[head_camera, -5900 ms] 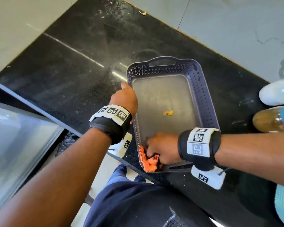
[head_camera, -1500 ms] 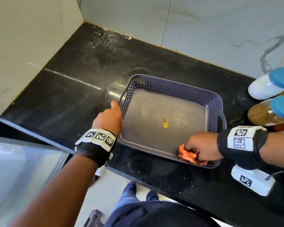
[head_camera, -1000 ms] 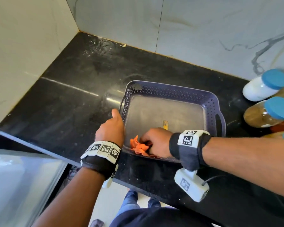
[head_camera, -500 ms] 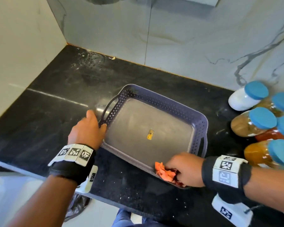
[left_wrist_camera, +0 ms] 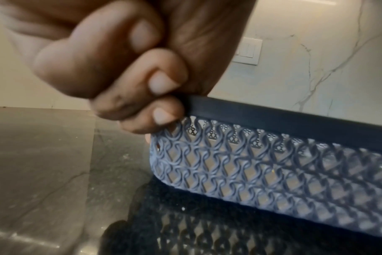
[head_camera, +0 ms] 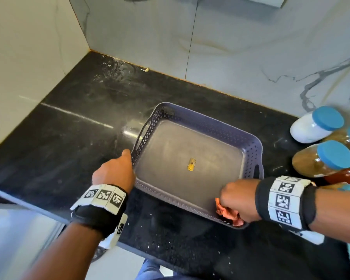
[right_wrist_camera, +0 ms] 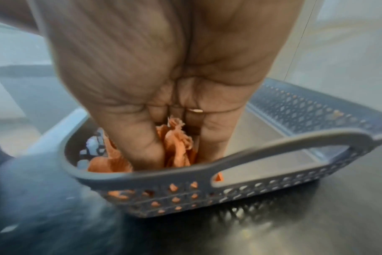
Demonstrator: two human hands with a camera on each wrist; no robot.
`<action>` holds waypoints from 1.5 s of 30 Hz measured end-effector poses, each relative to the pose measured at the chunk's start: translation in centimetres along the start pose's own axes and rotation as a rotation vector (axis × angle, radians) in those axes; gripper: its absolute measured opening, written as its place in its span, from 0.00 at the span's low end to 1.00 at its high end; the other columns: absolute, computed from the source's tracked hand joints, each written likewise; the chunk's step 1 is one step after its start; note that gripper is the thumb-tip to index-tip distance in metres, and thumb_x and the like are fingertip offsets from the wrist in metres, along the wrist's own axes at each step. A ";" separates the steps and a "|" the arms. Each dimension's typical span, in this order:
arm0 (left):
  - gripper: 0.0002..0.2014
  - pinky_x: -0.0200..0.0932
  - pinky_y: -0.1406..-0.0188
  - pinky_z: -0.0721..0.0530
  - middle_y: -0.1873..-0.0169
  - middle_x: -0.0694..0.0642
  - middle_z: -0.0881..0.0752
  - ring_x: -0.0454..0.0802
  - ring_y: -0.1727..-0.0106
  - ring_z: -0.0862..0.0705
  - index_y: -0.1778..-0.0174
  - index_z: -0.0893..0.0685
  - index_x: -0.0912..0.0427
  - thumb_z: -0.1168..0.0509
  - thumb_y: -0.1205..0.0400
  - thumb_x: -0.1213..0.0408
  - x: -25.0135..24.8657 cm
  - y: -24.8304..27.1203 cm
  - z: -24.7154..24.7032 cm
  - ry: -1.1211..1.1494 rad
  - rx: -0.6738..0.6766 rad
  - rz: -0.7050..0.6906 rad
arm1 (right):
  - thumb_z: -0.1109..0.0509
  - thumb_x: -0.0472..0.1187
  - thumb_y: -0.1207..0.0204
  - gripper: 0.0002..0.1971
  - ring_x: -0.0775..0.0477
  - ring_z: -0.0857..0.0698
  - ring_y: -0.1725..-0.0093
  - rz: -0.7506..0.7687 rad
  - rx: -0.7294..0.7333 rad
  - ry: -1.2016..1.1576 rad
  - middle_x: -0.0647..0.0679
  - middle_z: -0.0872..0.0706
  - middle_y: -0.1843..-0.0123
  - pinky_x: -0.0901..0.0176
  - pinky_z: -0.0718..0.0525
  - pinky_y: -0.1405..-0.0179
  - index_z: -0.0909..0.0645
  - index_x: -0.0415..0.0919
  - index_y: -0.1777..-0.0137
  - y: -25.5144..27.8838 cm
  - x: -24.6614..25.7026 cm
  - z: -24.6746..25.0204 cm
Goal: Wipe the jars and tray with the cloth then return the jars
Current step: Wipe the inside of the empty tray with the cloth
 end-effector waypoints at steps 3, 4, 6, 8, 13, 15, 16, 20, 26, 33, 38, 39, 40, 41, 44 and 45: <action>0.09 0.52 0.62 0.20 0.63 0.58 0.16 0.62 0.62 0.20 0.38 0.31 0.56 0.45 0.14 0.67 -0.2 0.4 0.2 -0.005 0.003 -0.008 | 0.31 0.44 0.27 0.09 0.35 0.13 0.60 -0.140 -0.065 0.049 0.43 0.11 0.62 0.53 0.12 0.56 0.16 0.40 0.64 -1.4 -4.5 2.3; 0.09 0.52 0.62 0.21 0.61 0.59 0.14 0.62 0.62 0.20 0.38 0.31 0.57 0.45 0.13 0.67 -0.2 0.5 0.2 -0.017 0.011 -0.008 | 0.31 0.45 0.27 0.09 0.36 0.13 0.60 -0.191 -0.075 0.065 0.44 0.11 0.62 0.54 0.12 0.55 0.17 0.41 0.65 -1.6 -6.1 3.1; 0.08 0.52 0.62 0.21 0.55 0.62 0.11 0.63 0.60 0.17 0.39 0.31 0.59 0.46 0.13 0.67 -0.2 0.9 -0.1 -0.026 0.031 -0.003 | 0.28 0.40 0.31 0.05 0.39 0.12 0.59 -0.280 -0.089 0.065 0.48 0.12 0.65 0.58 0.14 0.56 0.18 0.44 0.67 -1.9 -9.2 5.0; 0.07 0.53 0.59 0.19 0.51 0.63 0.10 0.65 0.52 0.12 0.41 0.29 0.60 0.46 0.12 0.64 -0.1 1.9 -0.8 -0.002 0.063 -0.017 | 0.25 0.40 0.32 0.06 0.40 0.14 0.61 -0.353 -0.144 0.045 0.50 0.17 0.69 0.59 0.15 0.59 0.20 0.43 0.67 -2.1 -11.7 7.2; 0.32 0.55 0.51 0.10 0.63 0.57 0.08 0.55 0.61 0.08 0.47 0.22 0.52 0.50 0.20 0.25 2.2 3.9 -3.7 0.082 0.351 -0.057 | 0.23 0.47 0.31 0.16 0.41 0.19 0.61 -0.471 -0.260 -0.148 0.50 0.16 0.63 0.59 0.24 0.63 0.28 0.44 0.68 -3.3 -13.5 10.0; 0.38 0.57 0.50 0.10 0.59 0.57 0.08 0.57 0.58 0.08 0.36 0.25 0.51 0.50 0.23 0.22 2.1 2.1 -1.4 0.091 0.234 -0.085 | 0.21 0.48 0.32 0.17 0.43 0.18 0.60 -0.530 -0.301 -0.202 0.53 0.17 0.63 0.59 0.23 0.62 0.27 0.46 0.69 -3.5 -13.3 10.8; 0.40 0.58 0.47 0.11 0.52 0.59 0.08 0.60 0.52 0.08 0.26 0.31 0.51 0.47 0.23 0.23 1.6 1.0 -0.1 0.096 0.168 -0.099 | 0.20 0.48 0.33 0.16 0.44 0.17 0.59 -0.562 -0.339 -0.238 0.53 0.17 0.63 0.59 0.23 0.62 0.26 0.46 0.69 -3.5 -13.3 11.0; 0.48 0.58 0.40 0.14 0.37 0.64 0.12 0.66 0.38 0.12 0.15 0.46 0.50 0.34 0.24 0.29 -0.9 -3.3 2.7 0.104 0.086 -0.135 | 0.19 0.49 0.37 0.15 0.41 0.15 0.55 -0.723 -0.471 -0.462 0.51 0.13 0.57 0.55 0.17 0.57 0.21 0.46 0.58 -2.6 -13.6 10.5; 0.26 0.56 0.45 0.14 0.43 0.63 0.10 0.65 0.45 0.10 0.32 0.36 0.54 0.36 0.18 0.45 -3.2 -5.1 0.7 0.063 0.216 -0.297 | 0.24 0.46 0.28 0.18 0.37 0.16 0.36 -0.838 -0.370 -0.649 0.44 0.19 0.33 0.48 0.16 0.41 0.19 0.58 0.39 -2.6 -13.2 7.7; 0.17 0.58 0.46 0.14 0.46 0.65 0.10 0.67 0.45 0.11 0.36 0.35 0.58 0.41 0.15 0.56 -4.4 -4.6 0.7 0.068 0.188 -0.390 | 0.32 0.44 0.18 0.18 0.34 0.21 0.30 -0.633 -0.520 -0.657 0.36 0.23 0.30 0.46 0.22 0.30 0.20 0.41 0.31 -6.4 -9.1 14.7; 0.20 0.58 0.47 0.13 0.47 0.63 0.10 0.65 0.46 0.10 0.31 0.36 0.58 0.40 0.16 0.58 -4.3 -4.6 0.8 0.010 0.138 -0.362 | 0.36 0.39 0.18 0.11 0.39 0.17 0.38 -0.353 -0.633 -0.483 0.40 0.18 0.39 0.52 0.21 0.38 0.15 0.39 0.40 -10.3 -2.5 19.2; 0.21 0.58 0.48 0.13 0.47 0.63 0.10 0.65 0.46 0.10 0.30 0.37 0.58 0.40 0.16 0.58 -4.3 -4.6 0.8 0.000 0.124 -0.351 | 0.34 0.38 0.19 0.11 0.38 0.18 0.39 -0.318 -0.650 -0.440 0.39 0.17 0.40 0.51 0.20 0.38 0.15 0.37 0.41 -10.6 -1.6 19.8; 0.21 0.57 0.49 0.13 0.47 0.62 0.10 0.64 0.46 0.10 0.30 0.37 0.58 0.40 0.16 0.58 -4.4 -4.6 0.8 -0.006 0.113 -0.341 | 0.33 0.38 0.20 0.12 0.35 0.18 0.40 -0.299 -0.672 -0.405 0.37 0.17 0.41 0.49 0.18 0.38 0.15 0.35 0.41 -10.7 -0.9 20.1; 0.20 0.56 0.50 0.14 0.46 0.62 0.10 0.64 0.46 0.10 0.30 0.37 0.58 0.40 0.15 0.58 -4.3 -4.6 0.8 -0.003 0.107 -0.328 | 0.32 0.39 0.21 0.12 0.34 0.18 0.40 -0.292 -0.678 -0.386 0.36 0.18 0.41 0.47 0.17 0.39 0.16 0.35 0.41 -10.5 -0.6 20.1; 0.18 0.57 0.49 0.16 0.45 0.65 0.11 0.67 0.45 0.11 0.34 0.36 0.57 0.41 0.15 0.55 -4.2 -4.3 1.1 0.045 0.095 -0.303 | 0.32 0.41 0.20 0.14 0.32 0.17 0.41 -0.284 -0.646 -0.383 0.36 0.17 0.41 0.45 0.16 0.41 0.16 0.34 0.40 -9.5 -1.1 18.3; 0.18 0.57 0.48 0.16 0.45 0.66 0.11 0.68 0.45 0.11 0.34 0.36 0.58 0.41 0.15 0.54 -4.3 -4.2 1.2 0.064 0.098 -0.306 | 0.34 0.41 0.19 0.13 0.32 0.16 0.42 -0.297 -0.616 -0.363 0.36 0.18 0.41 0.45 0.16 0.42 0.16 0.34 0.41 -8.8 -1.8 17.2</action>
Point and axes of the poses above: each hand's wrist, its own y-axis away from the middle knuckle, its own z-axis out of the back of the hand, x = y × z, the point moved 10 cm from there along -y, towards the middle knuckle
